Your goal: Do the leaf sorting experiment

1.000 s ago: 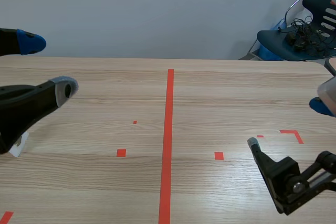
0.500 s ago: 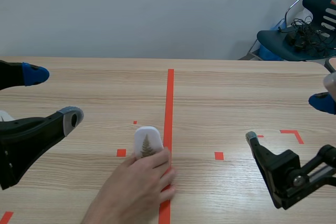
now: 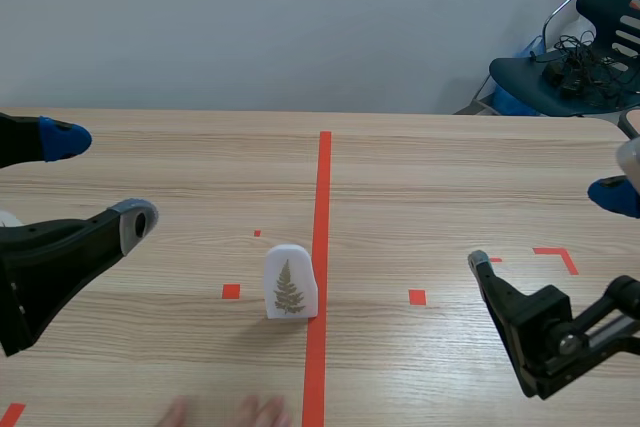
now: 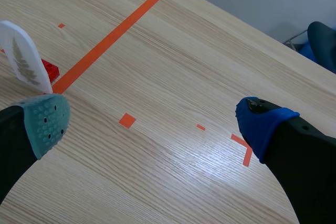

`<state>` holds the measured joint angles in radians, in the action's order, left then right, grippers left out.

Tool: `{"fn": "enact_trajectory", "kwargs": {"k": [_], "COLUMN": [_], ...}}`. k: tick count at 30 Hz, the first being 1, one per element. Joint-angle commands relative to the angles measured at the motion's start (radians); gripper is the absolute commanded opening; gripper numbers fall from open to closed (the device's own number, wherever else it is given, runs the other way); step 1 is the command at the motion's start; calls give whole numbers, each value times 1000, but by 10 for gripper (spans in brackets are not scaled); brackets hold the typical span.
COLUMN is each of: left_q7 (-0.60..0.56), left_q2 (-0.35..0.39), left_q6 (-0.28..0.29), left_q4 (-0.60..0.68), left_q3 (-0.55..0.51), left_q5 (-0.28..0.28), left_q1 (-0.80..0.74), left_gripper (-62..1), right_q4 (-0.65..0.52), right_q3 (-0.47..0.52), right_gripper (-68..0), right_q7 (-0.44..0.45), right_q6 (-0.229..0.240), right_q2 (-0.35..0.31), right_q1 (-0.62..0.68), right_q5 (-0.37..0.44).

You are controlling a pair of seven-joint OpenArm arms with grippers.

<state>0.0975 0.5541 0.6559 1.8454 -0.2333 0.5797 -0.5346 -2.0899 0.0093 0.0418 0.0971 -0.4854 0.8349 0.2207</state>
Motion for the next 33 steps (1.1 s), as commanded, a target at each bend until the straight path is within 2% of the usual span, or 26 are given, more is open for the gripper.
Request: {"fn": "enact_trajectory", "kwargs": {"k": [1, 10, 12, 13, 17, 21, 24, 26, 28, 31, 33], "left_q7": [-14, 13, 26, 26, 12, -70, -127, -162, -198, -250, -290], "left_q2": [6, 6, 6, 6, 5, -40, -94, -132, -165, -203, -231], "left_q6": [-7, -10, -10, -10, -10, -16, -18, -42, -43, -43, -74], "left_q4": [1, 1, -3, -10, -73, -209, -341, -433, -525, -635, -691], "left_q3": [3, 3, 8, 16, 87, 201, 285, 337, 388, 470, 520], "left_q5": [14, 13, -4, -23, -35, -159, -221, -285, -341, -379, -426], "left_q1": [5, 5, 5, 5, 17, 91, 184, 254, 323, 404, 450], "left_gripper": [14, 14, 14, 14, 14, 14, 14, 14, 14, 14, 14], "right_q4": [-25, -25, -25, -25, -25, -25, -25, -25, -25, -25, -25], "right_q3": [5, 5, 5, 5, 5, 5, 5, 5, 5, 5, 5], "right_gripper": [4, 4, 4, 4, 4, 4, 4, 4, 4, 4, 4], "right_q7": [5, 5, 5, 5, 5, 5, 5, 5, 4, 5, 5], "right_q6": [0, 0, 0, 0, 0, 0, 0, 0, 0, 0, 0], "right_q2": [-7, -7, -7, -7, -7, -7, -7, -7, -7, -7, -7], "right_q1": [-1, -1, -1, -1, -1, -1, -1, -1, -1, -1, -1], "right_q5": [5, 5, 4, 4, 4, 4, 4, 4, 4, 4, 4]}}
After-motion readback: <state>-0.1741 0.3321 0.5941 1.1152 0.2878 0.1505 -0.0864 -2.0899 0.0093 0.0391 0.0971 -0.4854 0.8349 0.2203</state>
